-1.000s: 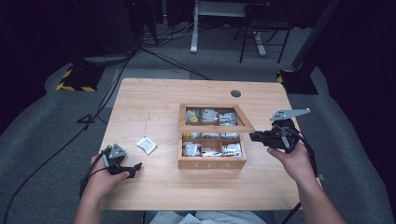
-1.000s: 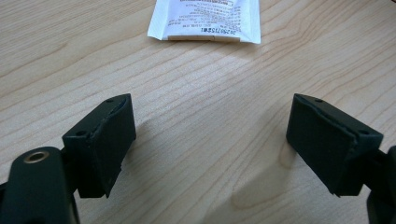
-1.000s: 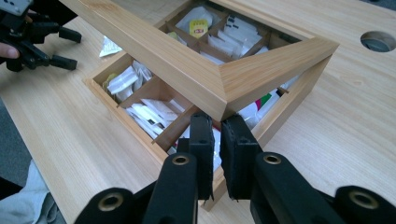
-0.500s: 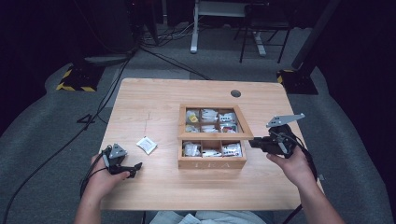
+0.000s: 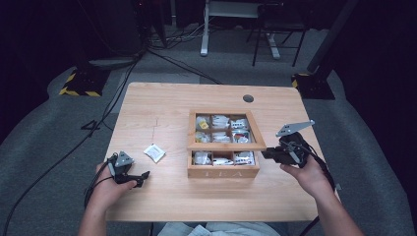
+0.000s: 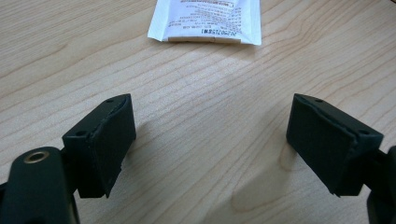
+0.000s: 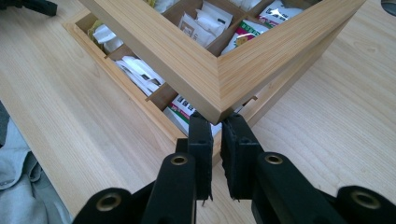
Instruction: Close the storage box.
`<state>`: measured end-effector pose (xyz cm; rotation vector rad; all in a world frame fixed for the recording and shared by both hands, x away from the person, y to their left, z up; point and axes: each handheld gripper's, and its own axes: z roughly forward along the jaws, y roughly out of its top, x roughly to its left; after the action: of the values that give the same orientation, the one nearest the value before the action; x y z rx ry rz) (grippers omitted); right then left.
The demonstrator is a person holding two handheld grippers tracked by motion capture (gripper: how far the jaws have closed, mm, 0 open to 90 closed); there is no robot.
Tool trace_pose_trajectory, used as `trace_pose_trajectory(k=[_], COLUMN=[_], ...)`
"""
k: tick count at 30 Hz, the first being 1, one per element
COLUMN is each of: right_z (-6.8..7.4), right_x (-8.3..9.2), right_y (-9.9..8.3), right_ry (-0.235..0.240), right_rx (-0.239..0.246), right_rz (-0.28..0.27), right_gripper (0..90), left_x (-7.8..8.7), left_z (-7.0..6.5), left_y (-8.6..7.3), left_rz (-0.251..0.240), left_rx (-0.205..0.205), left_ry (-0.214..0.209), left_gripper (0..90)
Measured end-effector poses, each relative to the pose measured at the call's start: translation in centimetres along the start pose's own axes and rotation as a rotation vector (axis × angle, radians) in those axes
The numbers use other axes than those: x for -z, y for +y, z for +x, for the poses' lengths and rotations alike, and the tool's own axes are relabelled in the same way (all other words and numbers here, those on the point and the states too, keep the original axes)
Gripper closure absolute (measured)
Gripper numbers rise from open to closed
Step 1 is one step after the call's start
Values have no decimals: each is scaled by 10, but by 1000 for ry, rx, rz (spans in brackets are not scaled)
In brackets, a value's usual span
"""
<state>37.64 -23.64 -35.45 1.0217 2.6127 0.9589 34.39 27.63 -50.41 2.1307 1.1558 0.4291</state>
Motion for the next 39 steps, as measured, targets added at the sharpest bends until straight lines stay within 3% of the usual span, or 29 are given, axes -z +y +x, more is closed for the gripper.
trace_pose_trajectory(k=[12,39], right_z=[1,4], right_x=[-11,-32], right_y=[0,-4], right_ry=[11,14], right_rx=[22,67], right_rz=[86,217], right_gripper=[812,792], left_x=[-1,-1], left_z=[-1,0], left_y=[0,1], left_rz=[-2,1], left_rx=[5,0], left_ry=[0,1], left_gripper=[162,163])
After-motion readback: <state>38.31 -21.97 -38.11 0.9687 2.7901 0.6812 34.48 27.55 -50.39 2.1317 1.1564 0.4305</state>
